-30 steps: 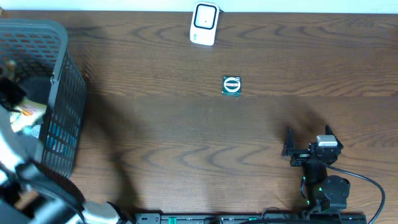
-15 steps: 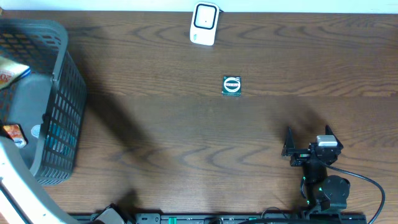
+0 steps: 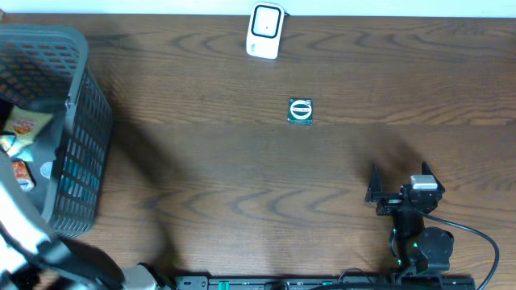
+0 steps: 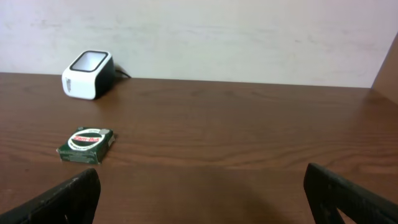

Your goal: Scan the item barcode

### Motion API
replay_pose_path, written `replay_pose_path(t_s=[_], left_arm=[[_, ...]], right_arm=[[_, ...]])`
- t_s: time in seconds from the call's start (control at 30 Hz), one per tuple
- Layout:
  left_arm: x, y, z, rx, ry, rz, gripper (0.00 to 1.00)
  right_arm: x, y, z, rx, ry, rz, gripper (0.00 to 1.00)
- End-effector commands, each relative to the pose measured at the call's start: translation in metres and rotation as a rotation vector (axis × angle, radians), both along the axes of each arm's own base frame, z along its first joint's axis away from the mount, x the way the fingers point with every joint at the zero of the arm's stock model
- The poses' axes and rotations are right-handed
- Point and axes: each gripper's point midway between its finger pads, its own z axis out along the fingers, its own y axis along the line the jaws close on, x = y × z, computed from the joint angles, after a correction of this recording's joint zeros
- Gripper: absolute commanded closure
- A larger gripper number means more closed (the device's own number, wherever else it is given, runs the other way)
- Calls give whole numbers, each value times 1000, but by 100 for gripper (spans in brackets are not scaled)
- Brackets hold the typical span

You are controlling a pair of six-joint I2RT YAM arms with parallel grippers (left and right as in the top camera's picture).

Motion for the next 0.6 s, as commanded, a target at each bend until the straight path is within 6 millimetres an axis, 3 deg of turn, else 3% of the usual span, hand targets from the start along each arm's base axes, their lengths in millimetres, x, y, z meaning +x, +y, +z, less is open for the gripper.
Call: replay_pose_path(t_s=[0.0,0.2,0.27,0.37,0.43,0.57], left_arm=[[10,-1,32,52,-93,-41,93],[7,-8,115,152,-338,2,92],[-2,-4,121,197,-320,30,92],[-13,4,96,202,-196,69,92],[-19,8,62,149,-92,99,92],[-12,7,-1,20,31,74,92]], right_arm=[[0,2,-1,-5,0,10,1],[0,2,-1,-5,0,10,1],[0,2,-1,-5,0,10,1],[0,2,-1,-5,0,10,1],[0,2,-1,-5,0,10,1],[0,2,-1,-5,0,10,1]])
